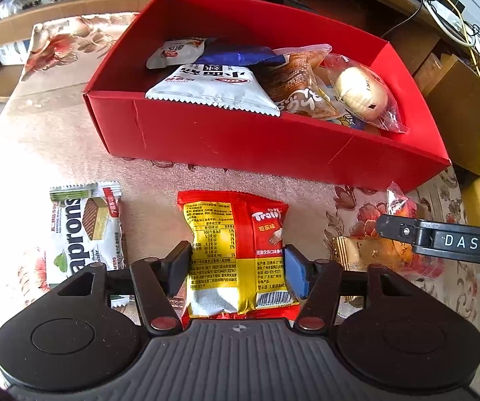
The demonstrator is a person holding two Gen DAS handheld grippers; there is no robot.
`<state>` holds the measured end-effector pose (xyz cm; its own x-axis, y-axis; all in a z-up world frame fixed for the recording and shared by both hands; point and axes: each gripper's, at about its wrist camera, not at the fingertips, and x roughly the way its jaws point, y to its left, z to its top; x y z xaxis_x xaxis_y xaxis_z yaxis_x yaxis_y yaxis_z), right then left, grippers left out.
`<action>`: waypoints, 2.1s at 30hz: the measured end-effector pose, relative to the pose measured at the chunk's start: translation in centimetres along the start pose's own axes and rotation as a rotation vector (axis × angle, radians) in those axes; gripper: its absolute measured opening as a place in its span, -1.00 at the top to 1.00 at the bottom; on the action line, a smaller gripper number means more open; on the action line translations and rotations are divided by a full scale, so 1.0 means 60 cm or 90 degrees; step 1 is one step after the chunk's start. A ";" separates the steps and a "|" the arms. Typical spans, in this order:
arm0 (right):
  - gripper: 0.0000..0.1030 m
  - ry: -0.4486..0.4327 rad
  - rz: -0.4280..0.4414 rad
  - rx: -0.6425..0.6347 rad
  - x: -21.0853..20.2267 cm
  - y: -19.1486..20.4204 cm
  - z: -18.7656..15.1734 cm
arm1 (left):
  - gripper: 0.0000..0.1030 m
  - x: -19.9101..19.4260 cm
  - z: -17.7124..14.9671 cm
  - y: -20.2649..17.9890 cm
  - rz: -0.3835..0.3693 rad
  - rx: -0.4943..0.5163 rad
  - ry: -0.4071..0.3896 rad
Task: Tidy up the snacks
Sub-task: 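Grasp the Trolli packet with the left gripper while the right grasps the pink cake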
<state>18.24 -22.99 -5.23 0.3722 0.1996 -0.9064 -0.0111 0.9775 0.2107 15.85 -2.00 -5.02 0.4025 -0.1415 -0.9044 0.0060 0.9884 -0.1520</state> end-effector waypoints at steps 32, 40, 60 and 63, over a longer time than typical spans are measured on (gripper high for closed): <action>-0.12 -0.040 -0.025 -0.111 -0.076 0.063 -0.096 | -0.24 -0.030 -0.044 0.001 -0.027 0.011 -0.012; -0.12 -0.031 -0.022 -0.133 -0.082 0.075 -0.123 | -0.22 -0.043 -0.060 -0.002 -0.034 0.019 -0.019; -0.12 -0.009 -0.007 -0.111 -0.075 0.050 -0.122 | -0.19 -0.022 -0.060 -0.021 0.008 0.029 -0.019; -0.12 -0.017 -0.007 -0.116 -0.081 0.053 -0.121 | -0.17 -0.031 -0.063 -0.019 0.011 0.030 -0.026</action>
<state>9.65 -20.34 -2.81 0.3983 0.1901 -0.8973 -0.1739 0.9762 0.1296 11.64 -3.09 -4.67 0.4394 -0.1227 -0.8899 0.0415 0.9923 -0.1164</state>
